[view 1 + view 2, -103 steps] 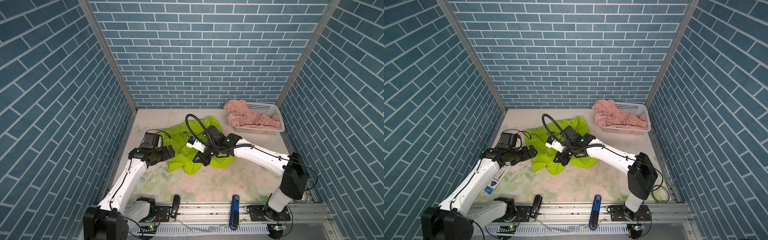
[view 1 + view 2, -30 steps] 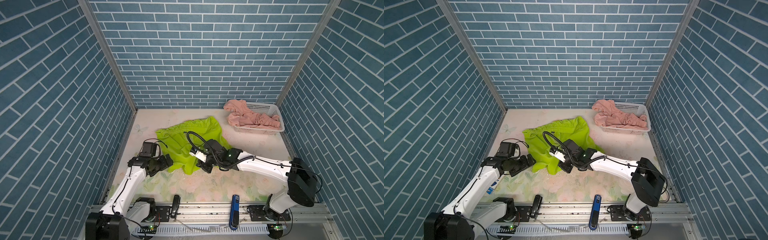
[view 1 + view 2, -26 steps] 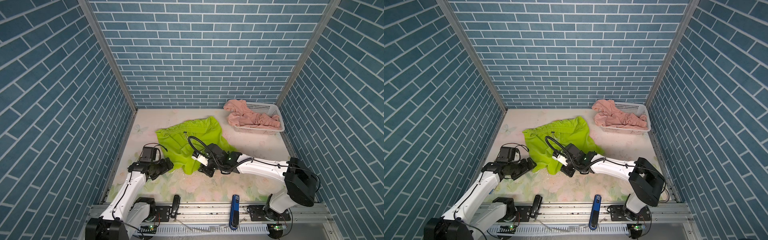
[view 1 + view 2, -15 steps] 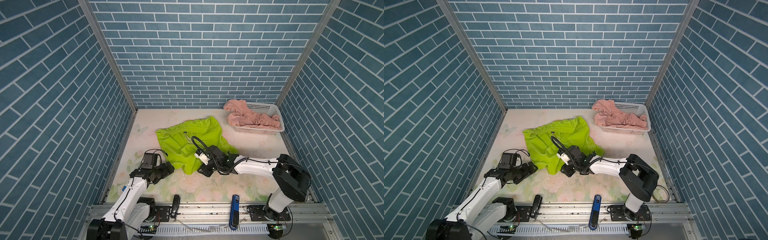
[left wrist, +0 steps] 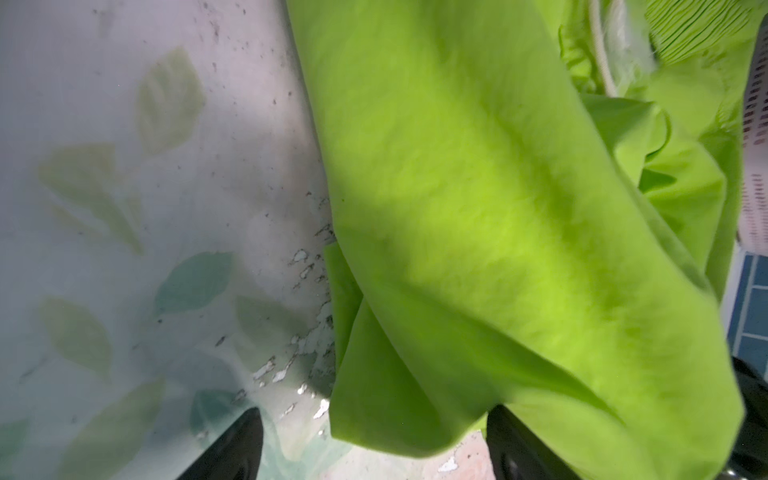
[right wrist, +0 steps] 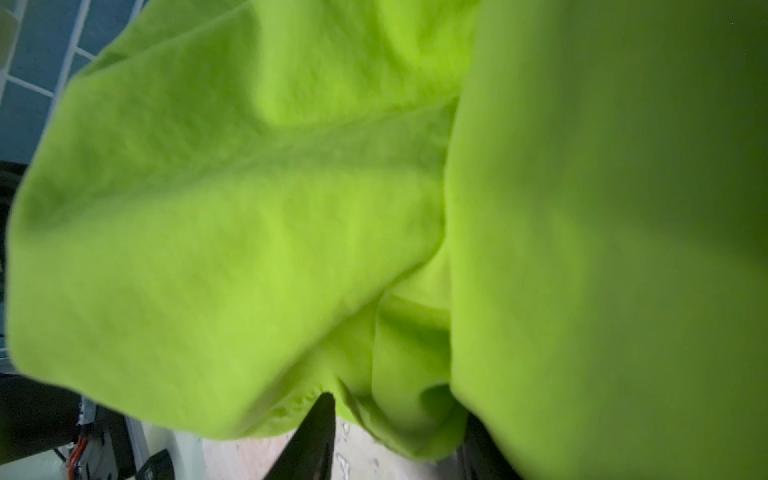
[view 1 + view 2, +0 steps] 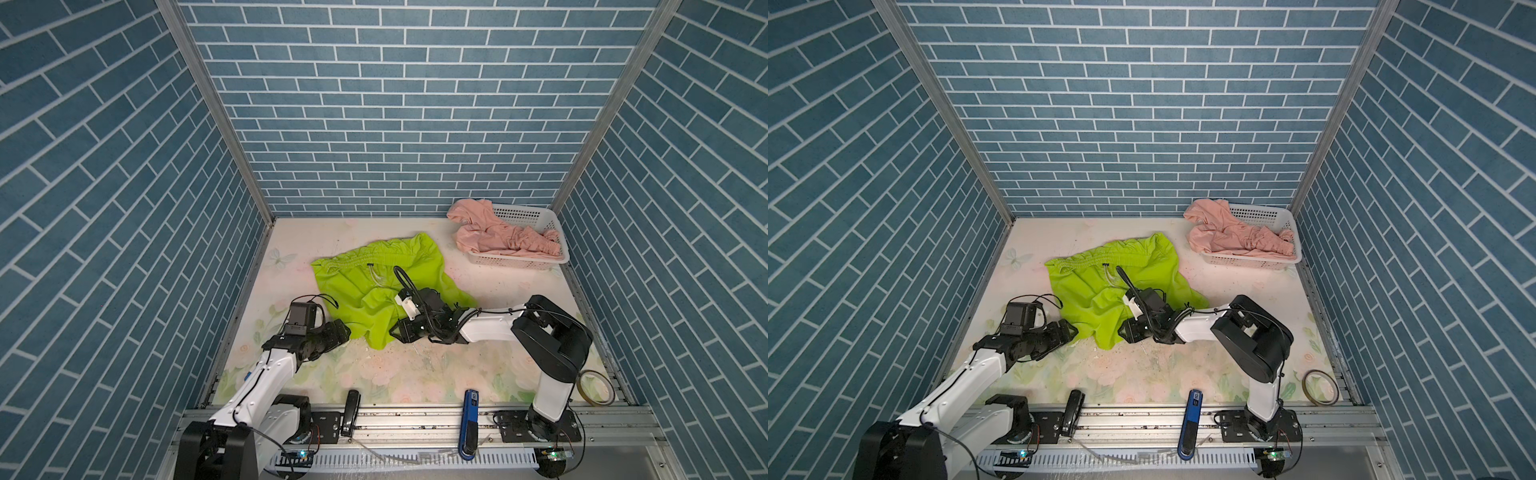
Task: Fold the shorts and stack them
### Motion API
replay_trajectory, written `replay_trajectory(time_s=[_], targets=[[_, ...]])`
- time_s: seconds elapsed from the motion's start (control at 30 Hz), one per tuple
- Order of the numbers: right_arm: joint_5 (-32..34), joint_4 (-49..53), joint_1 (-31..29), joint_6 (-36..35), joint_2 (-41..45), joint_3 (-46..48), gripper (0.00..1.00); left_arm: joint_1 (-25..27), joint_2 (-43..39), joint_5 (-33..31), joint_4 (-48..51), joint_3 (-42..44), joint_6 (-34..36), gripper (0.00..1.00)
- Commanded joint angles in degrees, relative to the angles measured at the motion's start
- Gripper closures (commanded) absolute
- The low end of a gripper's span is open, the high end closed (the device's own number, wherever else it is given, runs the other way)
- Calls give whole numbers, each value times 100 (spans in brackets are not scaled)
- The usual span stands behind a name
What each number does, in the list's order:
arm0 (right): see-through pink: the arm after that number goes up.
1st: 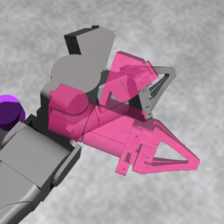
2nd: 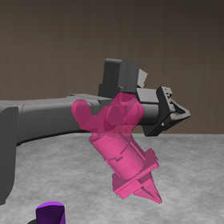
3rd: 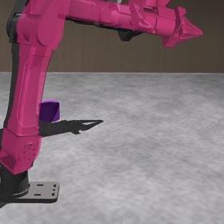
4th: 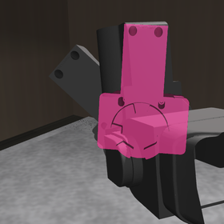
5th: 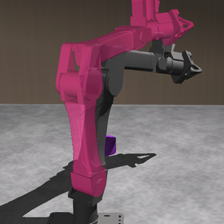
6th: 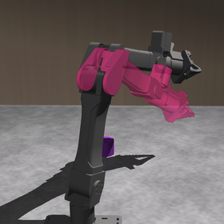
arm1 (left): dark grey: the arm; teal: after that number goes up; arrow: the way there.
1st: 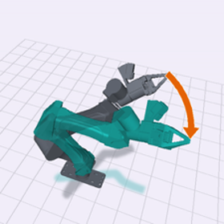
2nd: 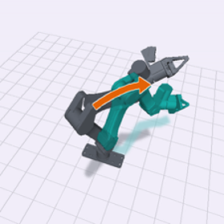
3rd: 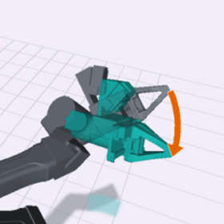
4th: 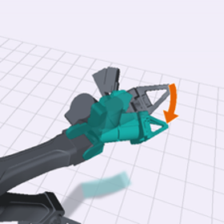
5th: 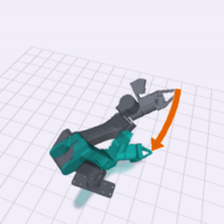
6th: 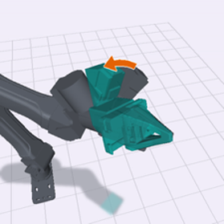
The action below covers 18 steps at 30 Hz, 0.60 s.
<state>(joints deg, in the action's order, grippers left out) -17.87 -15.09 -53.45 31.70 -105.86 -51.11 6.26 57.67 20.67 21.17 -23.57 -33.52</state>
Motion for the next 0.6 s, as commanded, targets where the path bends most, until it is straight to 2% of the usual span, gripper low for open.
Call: replay_trajectory(time_s=[0.0,0.07,0.1,0.17,0.2,0.23,0.33,0.37,0.57], targets=[[37,-218,-16,439,-290,-183,60,24,266,-52,53,-186,230,19],[16,-264,-16,474,-370,-240,70,24,436,-14,-127,-181,117,29],[-1,-276,-12,486,-390,-250,79,29,503,14,-219,-180,73,34],[-16,-257,-12,486,-355,-249,96,33,620,80,-296,-283,5,56],[-6,-202,-20,482,-312,-237,100,33,656,81,-205,-384,12,67],[2,-55,-16,448,-238,-269,100,33,666,79,-17,-524,33,79],[-6,847,-16,154,48,-515,100,42,559,46,687,-888,135,96],[3,1216,-16,50,171,-611,100,42,501,61,915,-994,144,100],[-64,3062,-3,-522,911,-1190,100,42,217,459,1999,-1532,170,100]])
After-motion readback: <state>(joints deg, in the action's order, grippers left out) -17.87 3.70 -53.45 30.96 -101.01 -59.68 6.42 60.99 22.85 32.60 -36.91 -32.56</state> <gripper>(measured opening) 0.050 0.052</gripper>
